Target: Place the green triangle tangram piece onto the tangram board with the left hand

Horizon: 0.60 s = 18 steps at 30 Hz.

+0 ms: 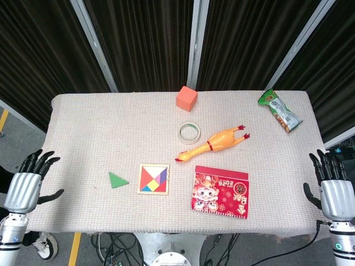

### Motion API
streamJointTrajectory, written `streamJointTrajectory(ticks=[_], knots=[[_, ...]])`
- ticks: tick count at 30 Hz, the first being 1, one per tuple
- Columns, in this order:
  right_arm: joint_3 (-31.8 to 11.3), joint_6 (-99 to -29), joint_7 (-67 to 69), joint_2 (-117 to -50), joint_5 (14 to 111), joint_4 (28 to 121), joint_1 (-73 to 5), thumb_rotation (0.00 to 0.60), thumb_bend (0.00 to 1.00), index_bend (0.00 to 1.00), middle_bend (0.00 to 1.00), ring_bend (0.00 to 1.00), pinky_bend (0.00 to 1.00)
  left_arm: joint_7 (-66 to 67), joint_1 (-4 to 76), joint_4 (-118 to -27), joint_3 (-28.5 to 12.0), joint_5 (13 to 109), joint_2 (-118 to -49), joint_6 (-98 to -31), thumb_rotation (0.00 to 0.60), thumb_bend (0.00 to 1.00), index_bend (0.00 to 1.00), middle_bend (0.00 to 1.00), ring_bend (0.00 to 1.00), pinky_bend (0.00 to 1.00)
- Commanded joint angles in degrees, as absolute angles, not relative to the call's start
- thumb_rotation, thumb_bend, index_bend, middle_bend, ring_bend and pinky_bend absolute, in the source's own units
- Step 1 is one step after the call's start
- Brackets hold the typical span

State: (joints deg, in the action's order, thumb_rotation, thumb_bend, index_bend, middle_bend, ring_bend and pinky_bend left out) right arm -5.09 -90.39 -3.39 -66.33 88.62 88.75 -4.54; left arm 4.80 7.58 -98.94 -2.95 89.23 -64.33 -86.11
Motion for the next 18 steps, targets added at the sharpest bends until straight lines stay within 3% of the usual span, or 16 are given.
streamJointTrajectory(ticks=[1,8,18], knots=[[-5.14,-90.26,-3.18,-66.41,88.49,88.53,-4.55,0.6,0.31,0.0,0.0,0.0,0.0,5.15,7.64,-98.98,-2.81,89.37,-64.28,-85.95,0.6,0.04,0.2,0.13,0.01,0.1],[-5.32,-90.21,-2.51,-66.43,88.28,88.18,-4.51,0.6,0.31,0.0,0.0,0.0,0.0,4.13,8.03,-98.13,-2.1,91.4,-64.64,-85.83,0.6,0.04,0.2,0.13,0.01,0.1],[-5.68,-90.77,-1.77,-65.51,88.44,88.54,-4.32,0.6,0.32,0.0,0.0,0.0,0.0,6.16,10.92,-97.39,-0.35,93.79,-66.88,-80.57,0.6,0.04,0.2,0.13,0.01,0.11]])
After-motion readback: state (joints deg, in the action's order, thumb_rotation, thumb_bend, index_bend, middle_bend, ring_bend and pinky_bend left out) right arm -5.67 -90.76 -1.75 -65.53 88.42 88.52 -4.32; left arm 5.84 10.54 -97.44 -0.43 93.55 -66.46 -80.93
